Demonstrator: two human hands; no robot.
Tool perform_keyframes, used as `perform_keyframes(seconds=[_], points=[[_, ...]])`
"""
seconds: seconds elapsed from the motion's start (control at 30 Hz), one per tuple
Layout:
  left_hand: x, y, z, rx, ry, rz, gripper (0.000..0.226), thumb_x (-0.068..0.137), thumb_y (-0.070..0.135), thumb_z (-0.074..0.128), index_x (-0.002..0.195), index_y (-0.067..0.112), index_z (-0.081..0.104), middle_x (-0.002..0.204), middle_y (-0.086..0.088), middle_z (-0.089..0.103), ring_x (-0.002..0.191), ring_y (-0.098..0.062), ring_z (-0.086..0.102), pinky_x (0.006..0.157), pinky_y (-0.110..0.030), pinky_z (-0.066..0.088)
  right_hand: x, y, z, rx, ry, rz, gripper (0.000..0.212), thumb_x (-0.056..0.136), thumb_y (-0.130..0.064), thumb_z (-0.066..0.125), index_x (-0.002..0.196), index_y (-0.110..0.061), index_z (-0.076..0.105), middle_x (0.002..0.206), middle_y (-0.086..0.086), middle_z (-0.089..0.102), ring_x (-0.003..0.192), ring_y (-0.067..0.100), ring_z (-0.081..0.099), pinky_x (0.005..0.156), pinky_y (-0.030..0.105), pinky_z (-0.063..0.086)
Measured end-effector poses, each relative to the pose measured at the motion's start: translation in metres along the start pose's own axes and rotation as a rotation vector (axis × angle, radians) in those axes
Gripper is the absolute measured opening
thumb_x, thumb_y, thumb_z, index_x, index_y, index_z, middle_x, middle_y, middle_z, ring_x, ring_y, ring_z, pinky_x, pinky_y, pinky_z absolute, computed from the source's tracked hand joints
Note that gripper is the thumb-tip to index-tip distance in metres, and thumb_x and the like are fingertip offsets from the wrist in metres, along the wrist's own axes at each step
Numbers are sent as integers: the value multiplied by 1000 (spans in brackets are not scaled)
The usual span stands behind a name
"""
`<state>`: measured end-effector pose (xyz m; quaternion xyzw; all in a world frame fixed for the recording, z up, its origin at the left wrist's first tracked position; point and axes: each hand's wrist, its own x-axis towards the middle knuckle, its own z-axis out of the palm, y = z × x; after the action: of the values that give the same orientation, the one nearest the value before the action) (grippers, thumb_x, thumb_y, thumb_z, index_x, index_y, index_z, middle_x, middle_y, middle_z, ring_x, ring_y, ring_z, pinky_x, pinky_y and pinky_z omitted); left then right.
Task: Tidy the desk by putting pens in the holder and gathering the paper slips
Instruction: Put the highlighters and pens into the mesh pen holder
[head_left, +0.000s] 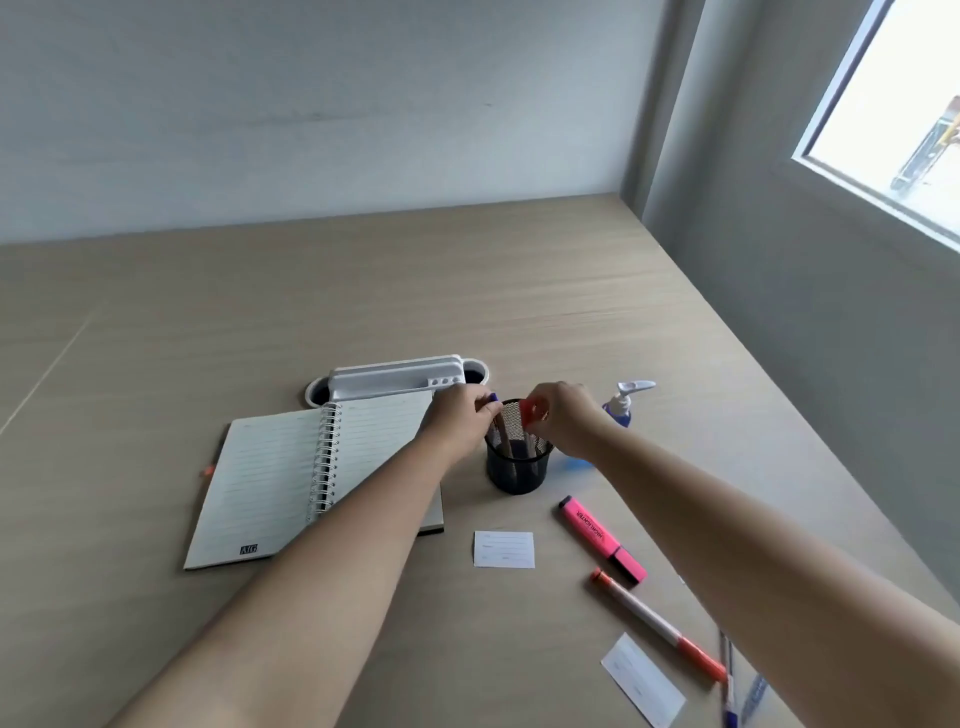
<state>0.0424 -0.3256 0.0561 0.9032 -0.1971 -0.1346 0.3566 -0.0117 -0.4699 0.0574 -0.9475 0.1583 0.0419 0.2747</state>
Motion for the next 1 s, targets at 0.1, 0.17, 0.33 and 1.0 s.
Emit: perform_keyframes(seconds=[0.1, 0.17, 0.33, 1.0], points=[[-3, 0, 0, -40, 97, -10, 26, 88, 18, 61, 113, 13, 60, 93, -9, 71, 89, -23, 60, 78, -27, 43, -7, 6, -1, 2, 117, -25, 28, 82, -6, 55, 108, -10, 65, 101, 13, 70, 95, 29, 63, 76, 33, 49], [-10, 7, -2, -11, 224, 50, 30, 86, 15, 61, 115, 15, 56, 93, -6, 68, 90, -22, 59, 78, -30, 46, -19, 15, -4, 11, 228, -82, 26, 81, -3, 53, 101, -8, 68, 96, 14, 70, 90, 31, 63, 76, 35, 49], [-43, 41, 13, 103, 391, 349, 15, 80, 8, 60, 94, 12, 62, 77, -5, 62, 78, -23, 59, 68, -27, 42, -72, 58, -12, 114, 313, -73, 14, 77, -4, 58, 82, -8, 70, 82, 12, 72, 76, 27, 62, 66, 27, 42], [-53, 16, 133, 890, -339, 429, 34, 86, 27, 62, 117, 16, 54, 120, -7, 55, 116, -28, 49, 92, -41, 42, -175, 125, 36, -269, -239, 81, 24, 84, -29, 54, 94, -10, 64, 92, 14, 66, 77, 28, 60, 64, 37, 50]])
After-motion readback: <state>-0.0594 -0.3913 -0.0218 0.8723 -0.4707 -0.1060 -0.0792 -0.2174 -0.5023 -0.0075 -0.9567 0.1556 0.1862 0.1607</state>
